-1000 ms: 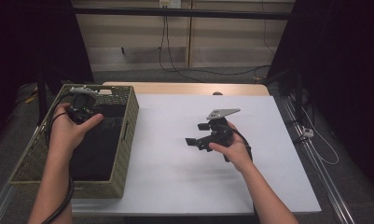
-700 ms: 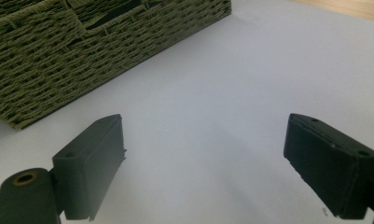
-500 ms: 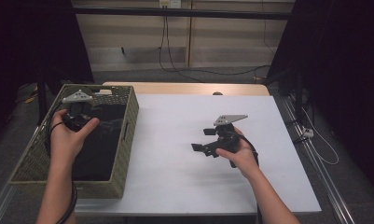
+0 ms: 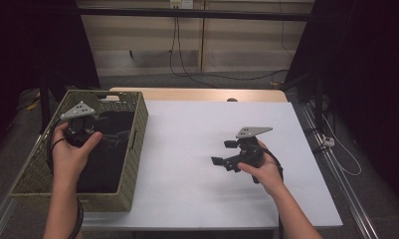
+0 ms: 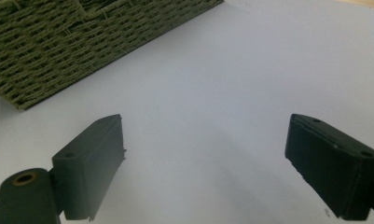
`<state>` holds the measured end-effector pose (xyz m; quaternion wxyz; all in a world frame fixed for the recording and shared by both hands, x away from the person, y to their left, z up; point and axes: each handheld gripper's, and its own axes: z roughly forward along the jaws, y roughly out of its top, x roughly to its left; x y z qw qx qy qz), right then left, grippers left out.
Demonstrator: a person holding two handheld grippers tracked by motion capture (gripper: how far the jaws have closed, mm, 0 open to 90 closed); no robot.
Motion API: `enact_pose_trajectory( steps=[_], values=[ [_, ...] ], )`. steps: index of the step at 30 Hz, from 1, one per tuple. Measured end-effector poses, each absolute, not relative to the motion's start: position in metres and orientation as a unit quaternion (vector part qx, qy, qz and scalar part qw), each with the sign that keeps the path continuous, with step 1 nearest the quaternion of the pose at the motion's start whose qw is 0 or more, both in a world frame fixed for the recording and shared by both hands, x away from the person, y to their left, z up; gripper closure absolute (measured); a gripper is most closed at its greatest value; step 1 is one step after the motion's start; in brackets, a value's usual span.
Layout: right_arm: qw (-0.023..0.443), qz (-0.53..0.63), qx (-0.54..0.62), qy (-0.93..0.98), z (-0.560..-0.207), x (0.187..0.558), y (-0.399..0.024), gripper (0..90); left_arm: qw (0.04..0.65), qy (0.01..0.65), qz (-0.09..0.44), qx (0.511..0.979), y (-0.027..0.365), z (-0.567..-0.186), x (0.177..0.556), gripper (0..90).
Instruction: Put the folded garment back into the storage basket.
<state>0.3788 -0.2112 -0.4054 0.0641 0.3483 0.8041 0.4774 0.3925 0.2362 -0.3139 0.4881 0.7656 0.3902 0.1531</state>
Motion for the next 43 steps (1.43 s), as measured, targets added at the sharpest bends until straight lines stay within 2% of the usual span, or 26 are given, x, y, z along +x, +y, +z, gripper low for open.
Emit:
enact_pose_trajectory(
  steps=[20, 43],
  values=[
    [0.068, 0.468, 0.353, 0.807, -0.416, 0.362, -0.231, 9.7, 0.527, 0.360, 0.180, 0.748, 0.242, -0.319, 0.382, 4.3],
    [0.080, 0.469, 0.371, 0.798, -0.425, 0.332, -0.268, 9.6, 0.539, 0.365, 0.176, 0.738, 0.245, -0.326, 0.382, 3.7]
  ],
)
